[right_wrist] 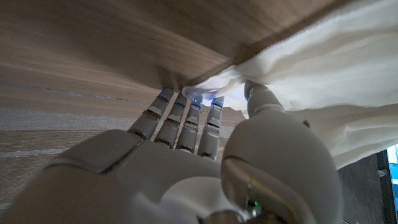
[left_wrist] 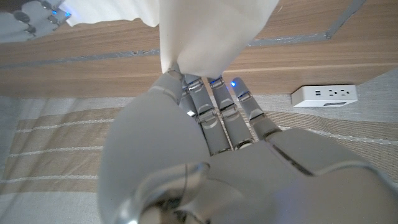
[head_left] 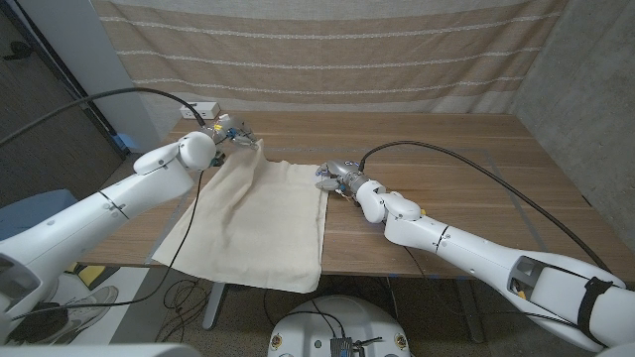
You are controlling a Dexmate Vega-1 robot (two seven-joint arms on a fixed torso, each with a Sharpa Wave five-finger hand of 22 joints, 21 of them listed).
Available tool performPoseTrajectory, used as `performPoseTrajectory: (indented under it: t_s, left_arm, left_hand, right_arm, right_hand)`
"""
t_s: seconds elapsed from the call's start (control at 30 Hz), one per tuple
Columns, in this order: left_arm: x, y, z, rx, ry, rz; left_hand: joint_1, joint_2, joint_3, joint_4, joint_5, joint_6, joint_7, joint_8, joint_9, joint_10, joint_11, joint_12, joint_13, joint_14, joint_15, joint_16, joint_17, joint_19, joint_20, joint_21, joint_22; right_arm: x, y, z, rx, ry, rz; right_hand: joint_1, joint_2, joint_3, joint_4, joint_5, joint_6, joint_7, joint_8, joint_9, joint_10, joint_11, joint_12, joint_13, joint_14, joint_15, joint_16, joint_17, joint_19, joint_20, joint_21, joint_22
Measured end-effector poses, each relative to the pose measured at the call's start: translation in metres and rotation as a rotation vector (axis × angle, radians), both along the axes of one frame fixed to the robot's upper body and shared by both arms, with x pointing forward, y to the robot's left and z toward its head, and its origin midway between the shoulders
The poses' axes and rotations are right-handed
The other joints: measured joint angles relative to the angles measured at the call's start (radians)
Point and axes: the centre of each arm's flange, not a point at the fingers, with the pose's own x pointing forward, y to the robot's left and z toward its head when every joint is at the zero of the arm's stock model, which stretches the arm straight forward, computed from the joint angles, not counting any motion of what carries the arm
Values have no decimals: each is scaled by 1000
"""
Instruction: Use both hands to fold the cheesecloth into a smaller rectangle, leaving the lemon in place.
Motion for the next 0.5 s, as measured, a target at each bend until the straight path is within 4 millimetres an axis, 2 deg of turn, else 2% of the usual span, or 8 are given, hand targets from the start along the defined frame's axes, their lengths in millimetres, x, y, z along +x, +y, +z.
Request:
performPoseTrajectory:
  t_s: [0.2,0.5]
  left_arm:
    - [-2,-8,7,-15,6,-69]
    - [-5,-33,18,-19,2,-178]
  left_hand:
    - [0,0,-1,1,0,0,3,3,1,0,0,0,0,0,0,0,5,0,0,11,0]
    - [5,-5,-1,1,0,0,3,7,1,0,0,12,0,0,0,0,5,0,0,22,5]
  right_arm:
    - [0,1,-2,-10,2,6]
    - [-1,1,-7,-16,6,17]
  right_hand:
    - [0,0,0,0,0,0,0,0,0,0,0,-4,0,0,0,-6,0,0,0,0,0]
    - [0,0,0,0,0,0,0,0,0,0,0,-4,0,0,0,-6,0,0,0,-5,-1]
